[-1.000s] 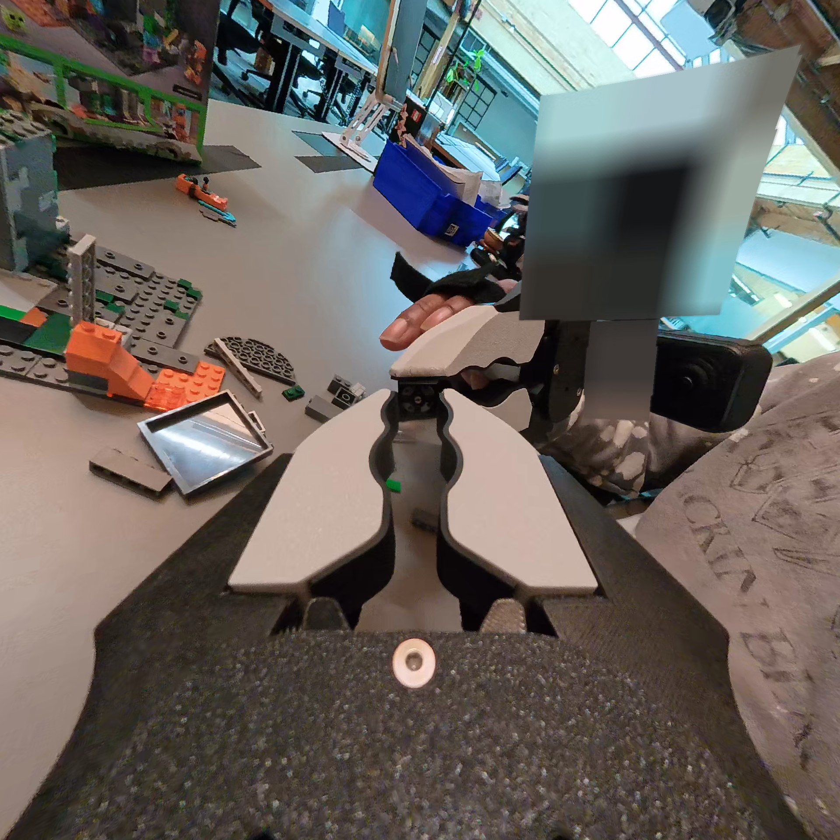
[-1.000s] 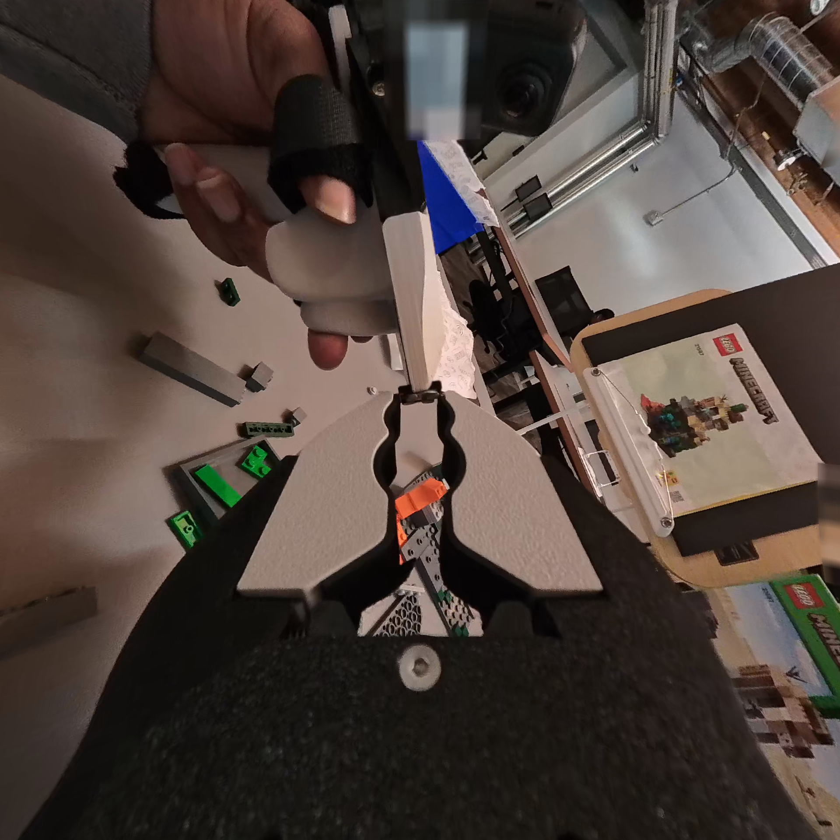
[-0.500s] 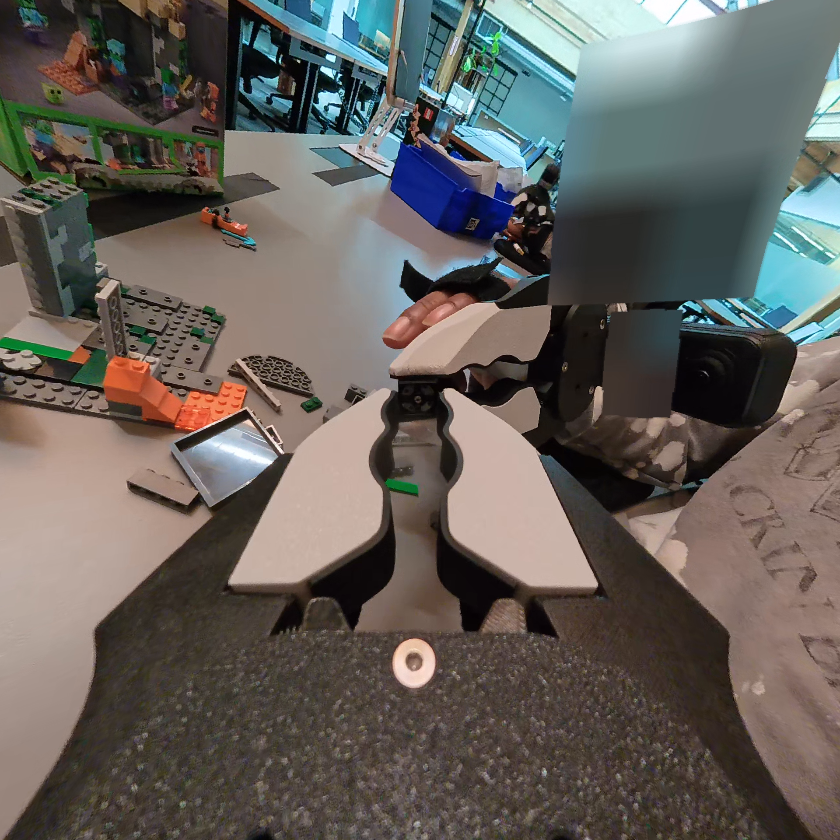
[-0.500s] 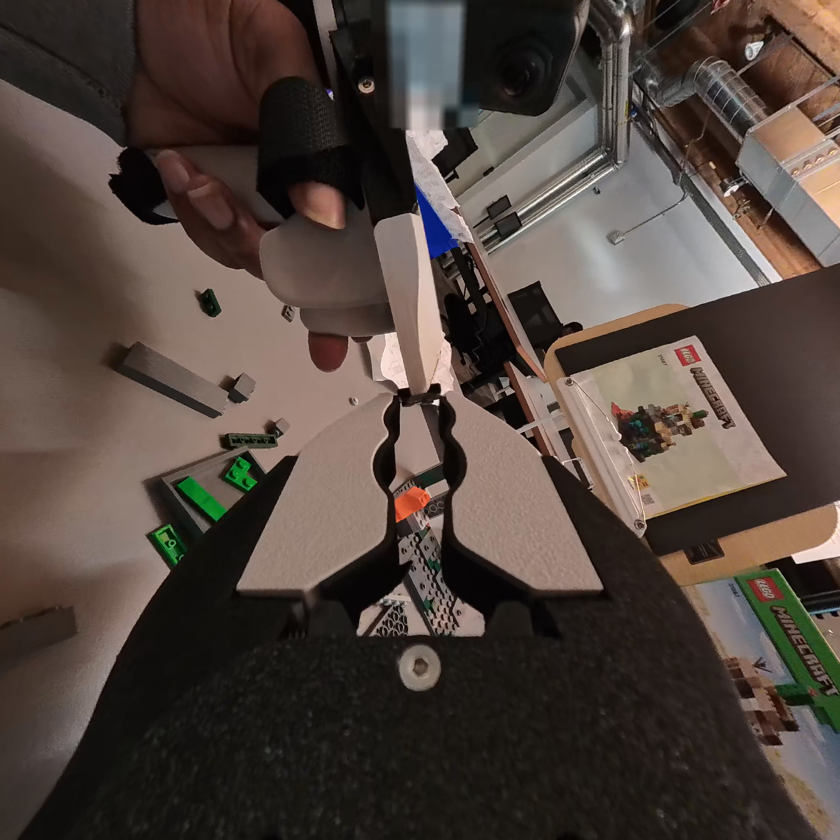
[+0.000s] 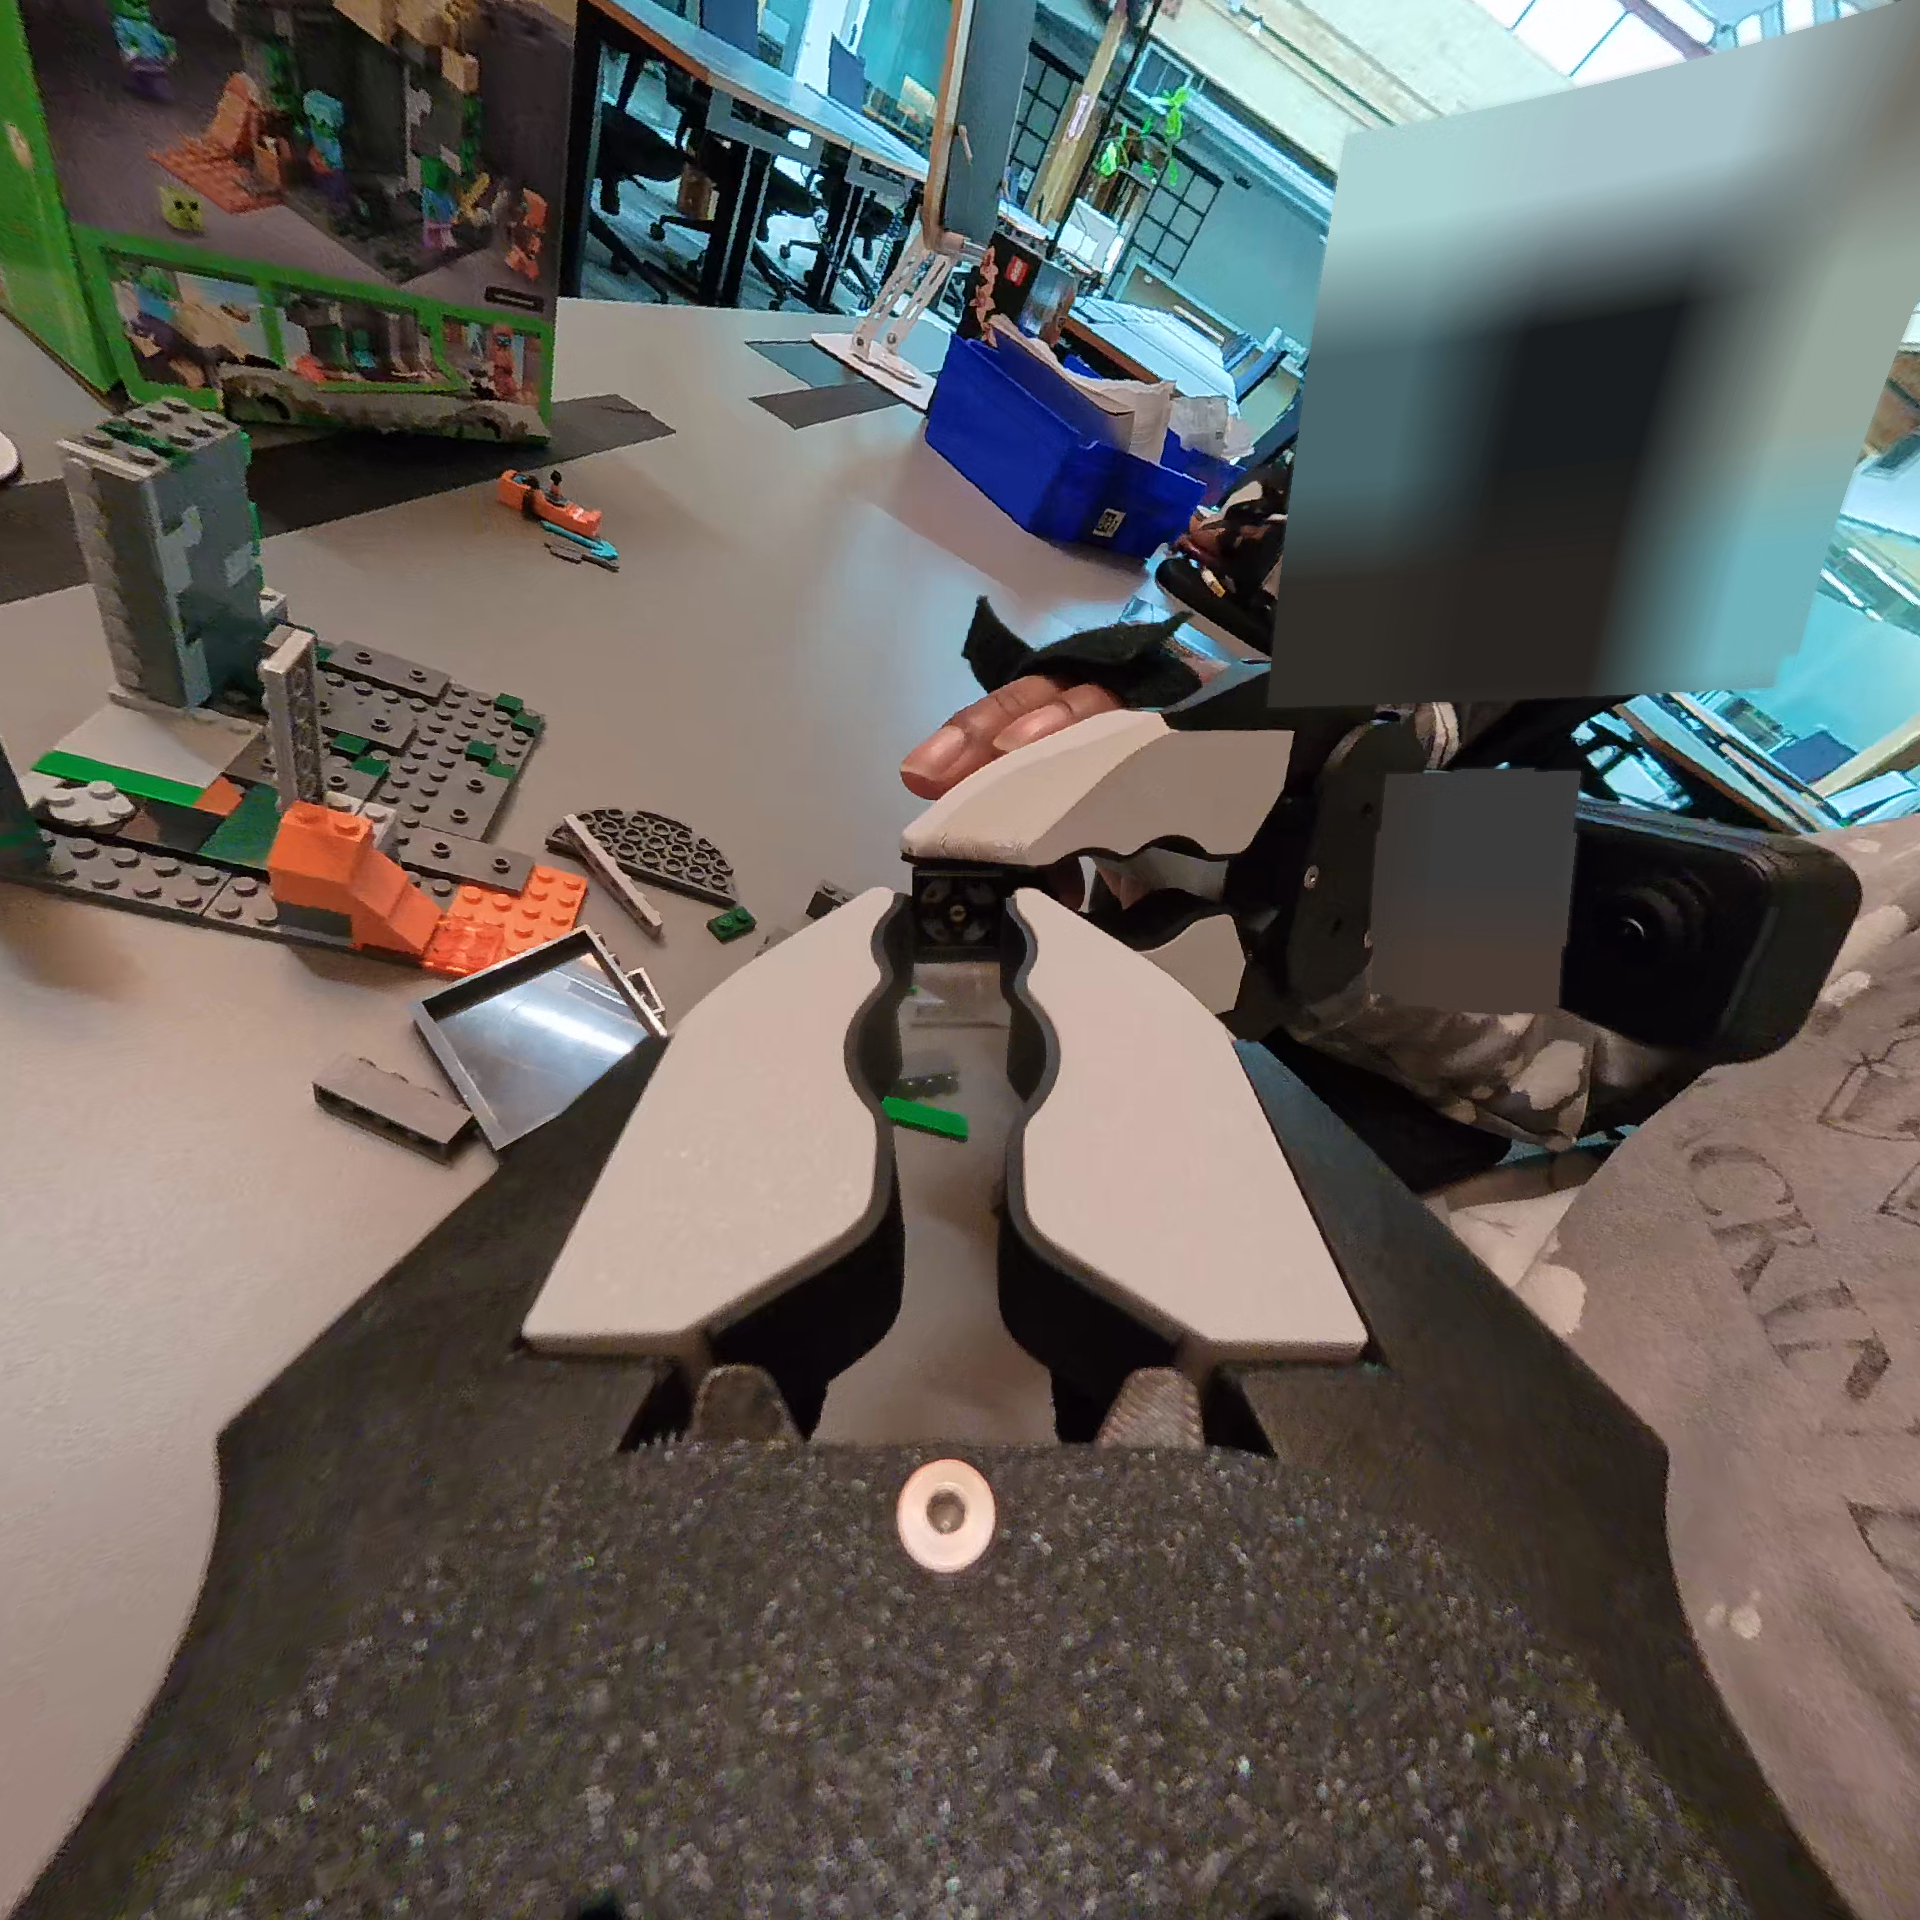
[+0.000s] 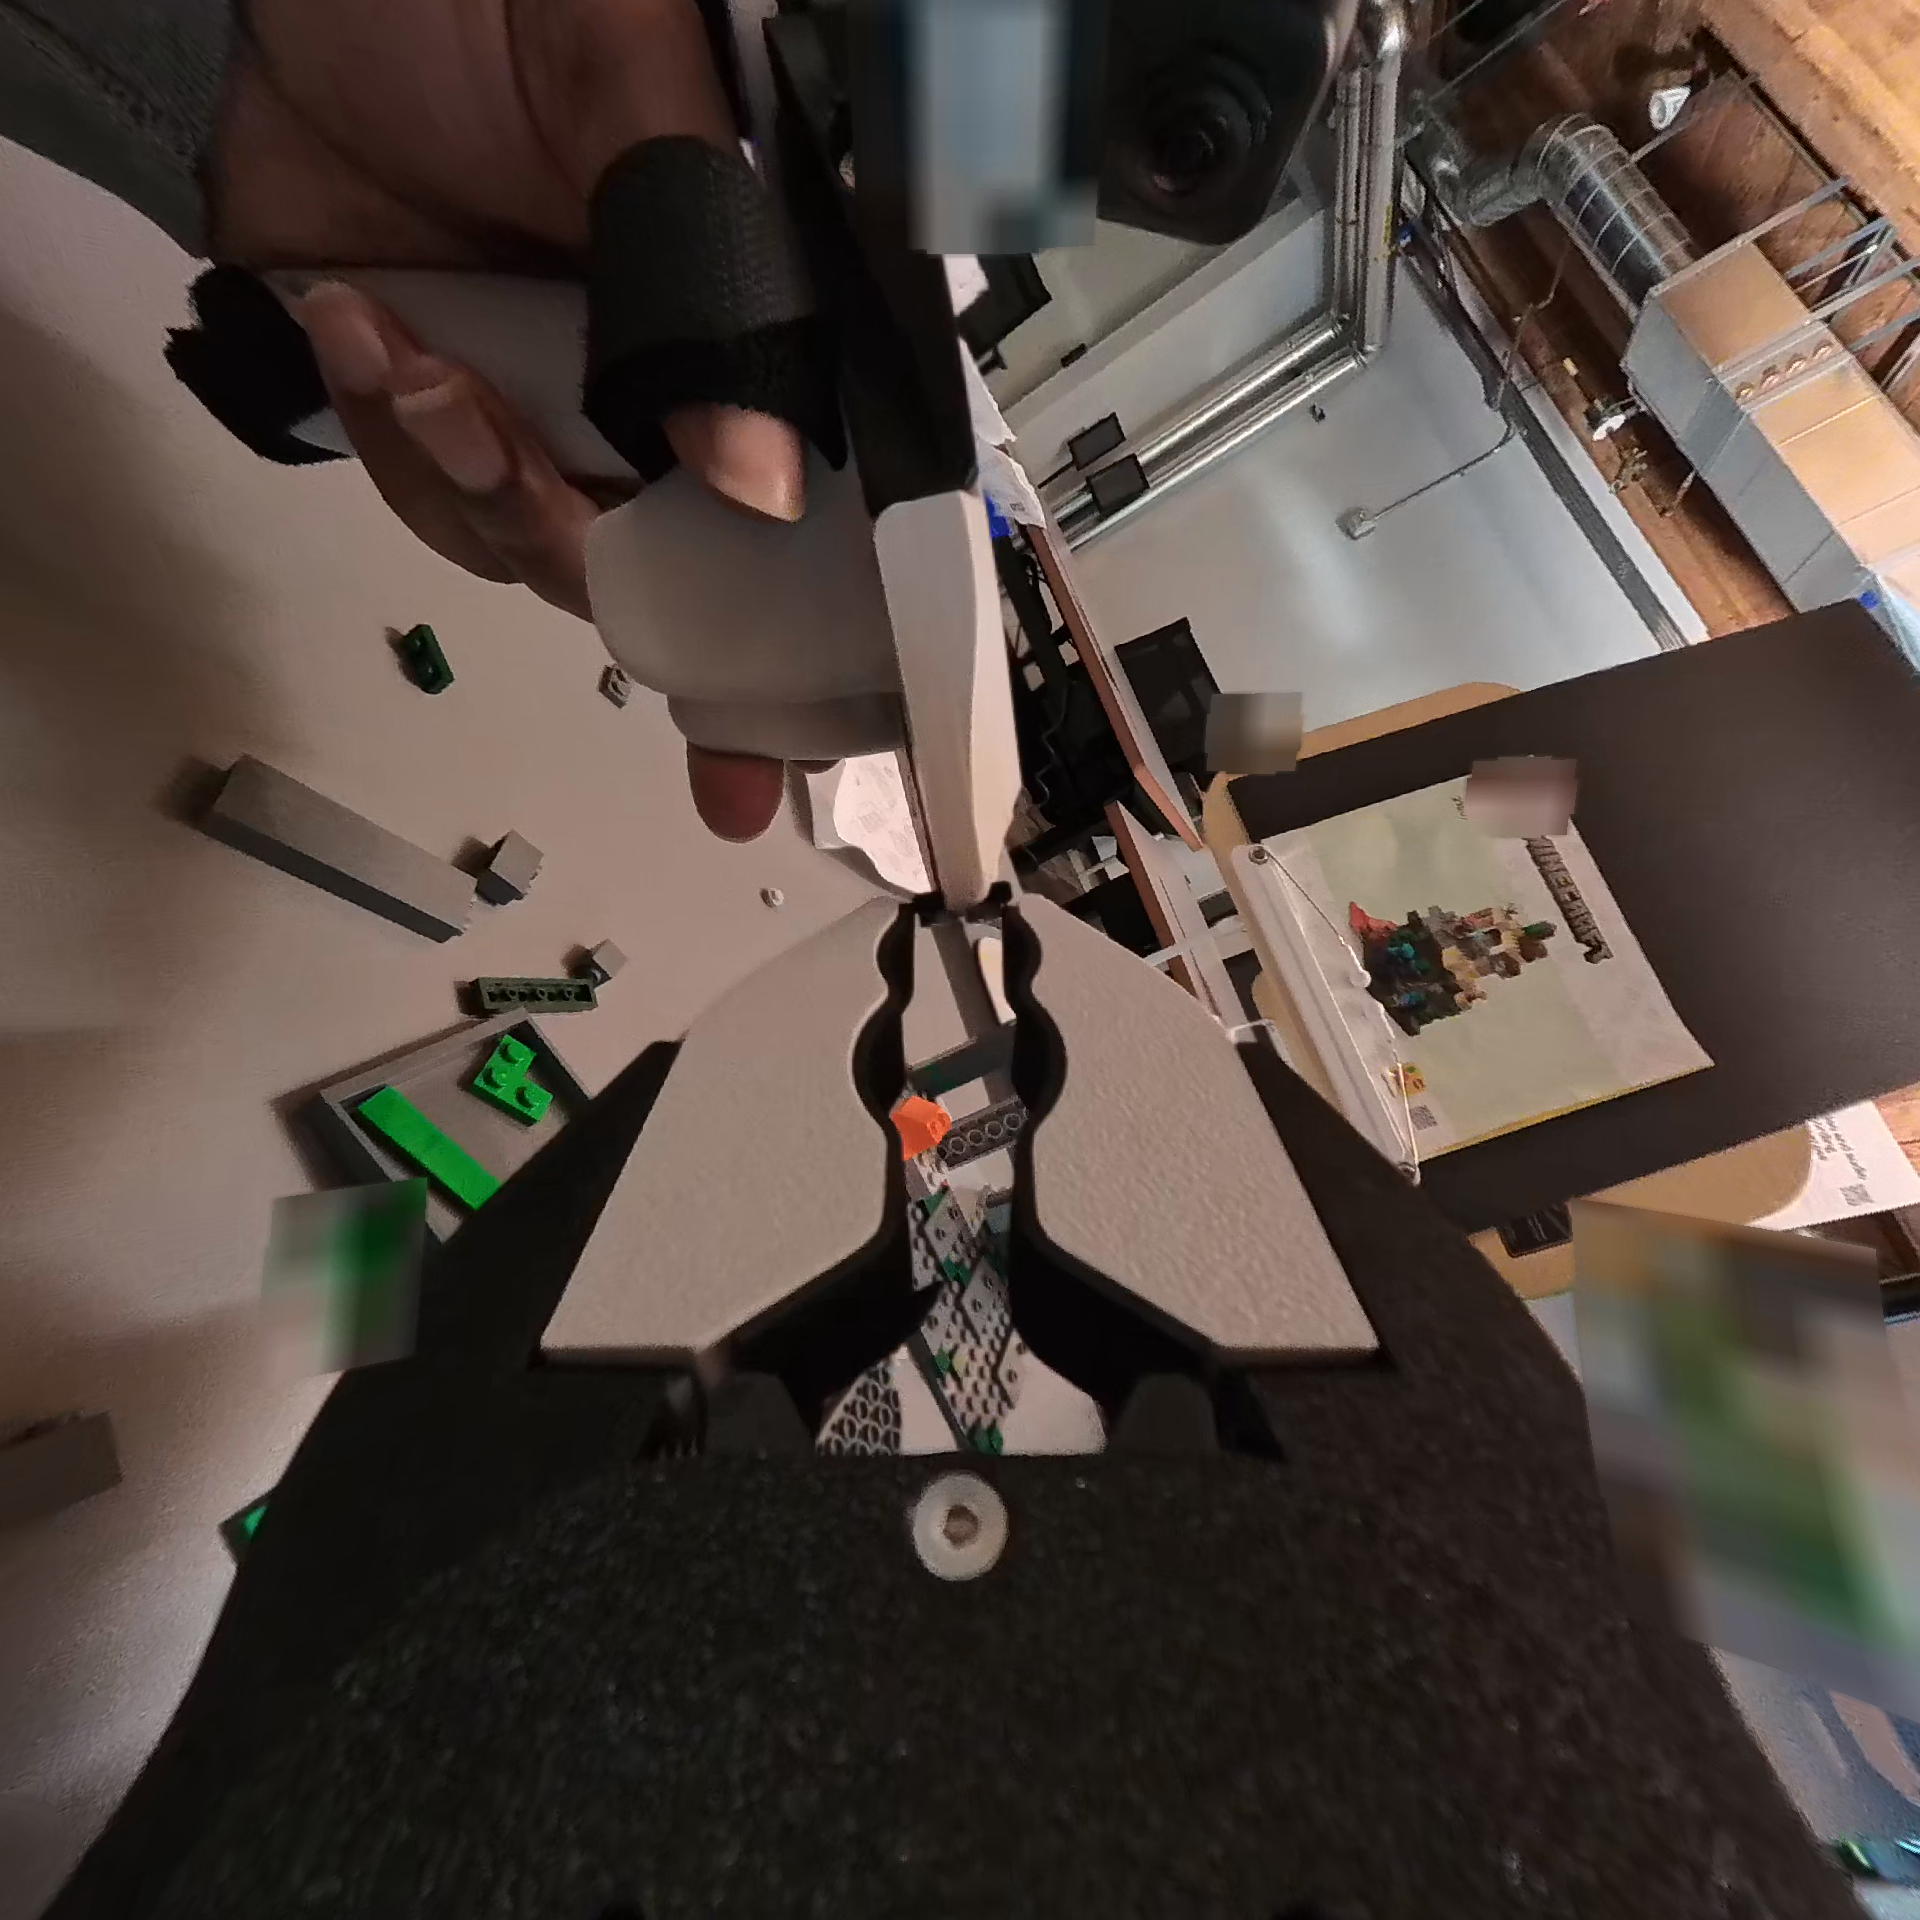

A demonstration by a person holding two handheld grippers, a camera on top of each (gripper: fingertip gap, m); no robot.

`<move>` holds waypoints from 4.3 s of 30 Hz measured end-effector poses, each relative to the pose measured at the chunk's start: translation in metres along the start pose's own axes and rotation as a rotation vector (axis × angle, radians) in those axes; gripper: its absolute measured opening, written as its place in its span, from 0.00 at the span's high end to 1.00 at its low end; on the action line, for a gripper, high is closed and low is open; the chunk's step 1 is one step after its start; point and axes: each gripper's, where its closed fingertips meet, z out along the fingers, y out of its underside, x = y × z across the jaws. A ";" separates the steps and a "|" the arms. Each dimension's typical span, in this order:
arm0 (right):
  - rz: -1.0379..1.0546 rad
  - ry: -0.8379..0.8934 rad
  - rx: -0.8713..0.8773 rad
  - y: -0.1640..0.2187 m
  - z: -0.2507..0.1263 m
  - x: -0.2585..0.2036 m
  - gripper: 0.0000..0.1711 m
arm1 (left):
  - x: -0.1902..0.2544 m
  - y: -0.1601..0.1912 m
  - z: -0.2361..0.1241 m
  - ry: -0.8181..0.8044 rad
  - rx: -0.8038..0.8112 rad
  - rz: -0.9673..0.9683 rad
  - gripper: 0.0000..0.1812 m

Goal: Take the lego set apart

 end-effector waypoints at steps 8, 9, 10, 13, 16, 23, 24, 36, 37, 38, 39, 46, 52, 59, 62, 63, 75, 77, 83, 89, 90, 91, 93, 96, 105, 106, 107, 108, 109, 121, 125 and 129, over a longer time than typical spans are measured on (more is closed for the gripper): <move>-0.016 0.012 -0.050 0.009 0.004 0.000 0.91 | -0.008 0.000 0.004 -0.033 0.011 -0.081 0.91; -0.013 0.013 -0.052 0.010 0.004 0.000 0.91 | -0.009 -0.001 0.004 -0.030 0.016 -0.091 0.91; -0.009 0.012 -0.051 0.010 0.004 0.001 0.91 | -0.009 -0.001 0.004 -0.028 0.021 -0.099 0.91; -0.007 0.002 -0.049 0.011 0.005 0.000 0.91 | -0.010 0.000 0.004 -0.020 0.021 -0.116 0.91; -0.012 -0.006 -0.040 0.011 0.005 -0.001 0.91 | -0.009 0.000 0.003 -0.004 0.022 -0.132 0.91; -0.012 -0.032 -0.011 0.010 0.005 -0.004 0.92 | -0.008 0.002 0.002 0.024 0.012 -0.165 0.91; -0.010 -0.035 -0.010 0.010 0.005 -0.005 0.92 | -0.008 0.003 0.002 0.022 0.008 -0.167 0.91; 0.032 -0.037 -0.013 0.001 0.010 -0.010 1.00 | -0.013 -0.007 -0.017 -0.030 0.064 -0.109 1.00; 0.032 -0.032 -0.013 0.000 0.011 -0.010 1.00 | -0.013 -0.004 -0.016 -0.032 0.053 -0.098 1.00; 0.048 -0.031 -0.011 0.001 0.011 -0.008 1.00 | -0.013 -0.005 -0.018 -0.035 0.055 -0.094 1.00; 0.059 -0.025 -0.015 0.004 0.009 -0.005 1.00 | -0.014 -0.008 -0.022 -0.034 0.072 -0.096 1.00; 0.095 0.020 -0.052 0.024 0.005 0.010 1.00 | -0.027 -0.010 -0.031 -0.100 0.095 -0.102 1.00; 0.117 0.030 -0.075 0.034 0.006 0.012 1.00 | -0.039 -0.006 -0.031 -0.169 0.092 -0.096 1.00; 0.224 0.041 -0.088 0.046 0.007 0.018 1.00 | -0.067 -0.001 -0.034 -0.393 0.043 -0.021 0.97; 0.286 0.051 -0.087 0.050 0.007 0.023 1.00 | -0.088 -0.004 -0.039 -0.535 0.016 0.028 0.95; 0.309 0.057 -0.085 0.052 0.007 0.025 1.00 | -0.097 -0.007 -0.042 -0.594 0.008 0.049 0.94; 0.705 0.153 -0.125 0.092 0.013 0.058 0.89 | -0.206 -0.053 -0.049 -0.980 -0.142 0.246 0.87; 0.734 0.156 -0.138 0.100 0.012 0.060 0.89 | -0.231 -0.061 -0.045 -0.962 -0.184 0.220 0.86; 0.813 0.161 -0.157 0.118 0.012 0.066 0.89 | -0.313 -0.081 -0.046 -0.995 -0.304 0.157 0.86; 0.839 0.144 -0.171 0.127 0.014 0.063 0.89 | -0.370 -0.084 -0.031 -0.976 -0.306 0.006 0.84; 0.832 0.142 -0.175 0.128 0.014 0.063 0.89 | -0.377 -0.084 -0.028 -0.977 -0.305 -0.014 0.83; 0.826 0.142 -0.179 0.129 0.014 0.063 0.89 | -0.383 -0.082 -0.026 -0.982 -0.306 -0.025 0.83; 0.821 0.143 -0.184 0.130 0.013 0.063 0.89 | -0.395 -0.080 -0.025 -1.006 -0.316 -0.026 0.82; 0.835 0.143 -0.187 0.133 0.012 0.063 0.90 | -0.409 -0.079 -0.025 -1.034 -0.336 0.002 0.83; 0.867 0.146 -0.195 0.142 0.010 0.065 0.90 | -0.423 -0.081 -0.018 -0.947 -0.451 0.265 0.85; 0.872 0.145 -0.195 0.143 0.010 0.065 0.90 | -0.422 -0.081 -0.016 -0.920 -0.464 0.285 0.85; 0.877 0.142 -0.195 0.143 0.011 0.064 0.90 | -0.423 -0.082 -0.016 -0.908 -0.482 0.303 0.85; 0.878 0.139 -0.196 0.143 0.011 0.063 0.90 | -0.424 -0.082 -0.016 -0.888 -0.501 0.319 0.84; 0.876 0.137 -0.198 0.143 0.011 0.063 0.90 | -0.424 -0.083 -0.016 -0.870 -0.519 0.336 0.83; 0.855 0.129 -0.222 0.148 0.011 0.059 0.91 | -0.423 -0.079 -0.011 -0.775 -0.522 0.330 0.95; 0.860 0.133 -0.224 0.149 0.010 0.059 0.91 | -0.426 -0.073 -0.019 -0.827 -0.553 0.373 1.00; 0.864 0.126 -0.226 0.150 0.011 0.057 0.92 | -0.419 -0.075 -0.026 -0.821 -0.531 0.365 1.00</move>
